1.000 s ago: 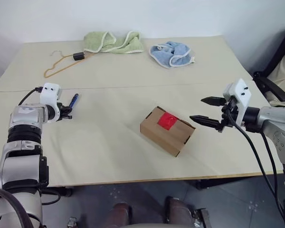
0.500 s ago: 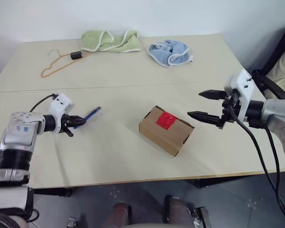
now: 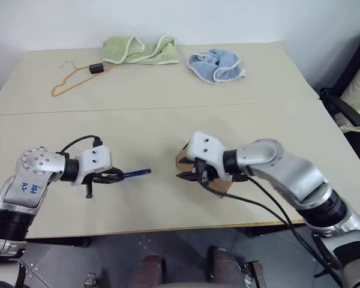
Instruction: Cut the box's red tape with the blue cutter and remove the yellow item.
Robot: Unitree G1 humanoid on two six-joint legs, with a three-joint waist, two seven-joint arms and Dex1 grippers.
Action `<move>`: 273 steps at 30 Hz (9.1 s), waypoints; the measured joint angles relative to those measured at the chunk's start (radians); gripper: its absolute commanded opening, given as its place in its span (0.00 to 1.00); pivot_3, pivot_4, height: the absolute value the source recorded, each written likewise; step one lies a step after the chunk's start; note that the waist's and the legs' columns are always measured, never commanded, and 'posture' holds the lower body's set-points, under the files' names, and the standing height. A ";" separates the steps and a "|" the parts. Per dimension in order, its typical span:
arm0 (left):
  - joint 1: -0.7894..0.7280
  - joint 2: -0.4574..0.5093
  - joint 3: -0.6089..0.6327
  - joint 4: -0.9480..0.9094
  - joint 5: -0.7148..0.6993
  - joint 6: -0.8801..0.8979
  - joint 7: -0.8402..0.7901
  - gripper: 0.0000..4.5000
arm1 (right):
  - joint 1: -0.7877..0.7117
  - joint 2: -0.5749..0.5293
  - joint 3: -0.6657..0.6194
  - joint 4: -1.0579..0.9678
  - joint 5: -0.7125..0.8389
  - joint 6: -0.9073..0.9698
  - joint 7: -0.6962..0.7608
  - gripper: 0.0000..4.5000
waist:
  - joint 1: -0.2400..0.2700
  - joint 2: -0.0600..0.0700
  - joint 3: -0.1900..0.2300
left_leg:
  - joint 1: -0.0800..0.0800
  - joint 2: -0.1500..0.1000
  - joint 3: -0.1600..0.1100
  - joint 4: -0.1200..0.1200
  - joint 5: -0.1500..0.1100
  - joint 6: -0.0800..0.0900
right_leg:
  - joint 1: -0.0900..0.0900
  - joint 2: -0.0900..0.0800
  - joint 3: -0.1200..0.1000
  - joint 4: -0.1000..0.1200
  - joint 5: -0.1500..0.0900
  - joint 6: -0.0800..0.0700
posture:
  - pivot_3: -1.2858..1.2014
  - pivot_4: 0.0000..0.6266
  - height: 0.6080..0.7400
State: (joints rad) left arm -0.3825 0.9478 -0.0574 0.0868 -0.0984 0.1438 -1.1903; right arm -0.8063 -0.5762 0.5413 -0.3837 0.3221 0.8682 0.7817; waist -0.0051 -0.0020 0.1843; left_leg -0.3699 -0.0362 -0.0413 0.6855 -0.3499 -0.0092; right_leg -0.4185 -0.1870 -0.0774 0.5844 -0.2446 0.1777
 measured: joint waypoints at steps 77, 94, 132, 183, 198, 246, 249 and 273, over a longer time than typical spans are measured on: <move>0.118 -0.003 0.023 -0.108 0.048 -0.077 0.067 0.09 | 0.006 0.425 0.127 0.492 -0.428 -0.417 0.125 0.01 | -0.023 0.001 -0.003 | 0.009 0.002 0.000 0.000 0.000 -0.002 | 0.003 0.001 0.000 0.006 -0.002 -0.004 | 0.52 0.24 1.00; 0.161 0.057 0.047 -0.114 0.016 -0.078 0.018 0.09 | -0.004 0.393 0.128 0.195 -0.440 -0.238 0.186 0.01 | -0.033 0.001 -0.003 | 0.012 0.008 0.002 -0.004 -0.003 -0.006 | 0.000 0.008 0.001 0.007 -0.004 -0.008 | 0.52 0.24 1.00; 0.247 0.093 0.115 -0.152 0.014 -0.052 0.054 0.09 | -0.058 0.481 0.257 0.502 -0.603 -0.498 0.119 0.01 | -0.045 0.002 -0.002 | 0.012 0.016 0.003 -0.004 -0.005 -0.010 | -0.001 0.015 0.002 0.008 -0.005 -0.013 | 0.52 0.24 1.00; 0.204 0.092 0.081 -0.151 0.024 -0.034 0.052 0.09 | -0.029 0.467 0.184 0.477 -0.633 -0.477 0.132 0.01 | -0.039 0.002 -0.002 | 0.012 0.016 0.005 -0.005 -0.006 -0.010 | -0.002 0.015 0.002 0.008 -0.005 -0.013 | 0.52 0.24 1.00; 0.197 0.086 0.075 -0.151 0.024 -0.033 0.053 0.09 | -0.015 0.467 0.185 0.464 -0.635 -0.480 0.141 0.01 | -0.029 0.002 -0.002 | 0.012 0.016 0.005 -0.005 -0.006 -0.010 | -0.002 0.016 0.002 0.008 -0.005 -0.013 | 0.52 0.24 1.00; 0.108 -0.020 0.113 -0.003 0.048 -0.176 0.228 0.09 | -0.033 0.427 -0.101 0.371 -0.470 -0.237 0.239 0.01 | -0.022 0.001 -0.002 | 0.011 0.018 0.008 -0.004 -0.006 -0.011 | -0.005 0.017 0.005 0.009 -0.005 -0.014 | 0.52 0.24 1.00; 0.027 -0.075 0.141 0.074 0.051 -0.292 0.319 0.09 | -0.059 0.389 -0.271 0.267 -0.339 -0.007 0.252 0.09 | -0.024 0.001 -0.002 | 0.009 0.018 0.010 -0.004 -0.006 -0.011 | -0.008 0.017 0.005 0.009 -0.005 -0.014 | 0.52 0.24 1.00; -0.313 -0.383 0.026 0.350 0.107 -0.768 0.477 0.09 | -0.367 0.363 -0.603 0.494 0.048 0.489 -0.025 0.99 | -0.030 0.001 -0.002 | 0.007 0.018 0.012 -0.003 -0.006 -0.010 | -0.010 0.017 0.005 0.008 -0.003 -0.014 | 0.52 0.24 1.00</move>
State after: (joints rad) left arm -0.6959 0.5646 -0.0314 0.4370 0.0091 -0.6242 -0.7135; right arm -1.1730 -0.2129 -0.0621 0.1101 0.3701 1.3570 0.7566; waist -0.0351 -0.0014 0.1819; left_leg -0.3626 -0.0183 -0.0293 0.6829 -0.3560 -0.0196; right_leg -0.4280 -0.1702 -0.0727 0.5920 -0.2475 0.1641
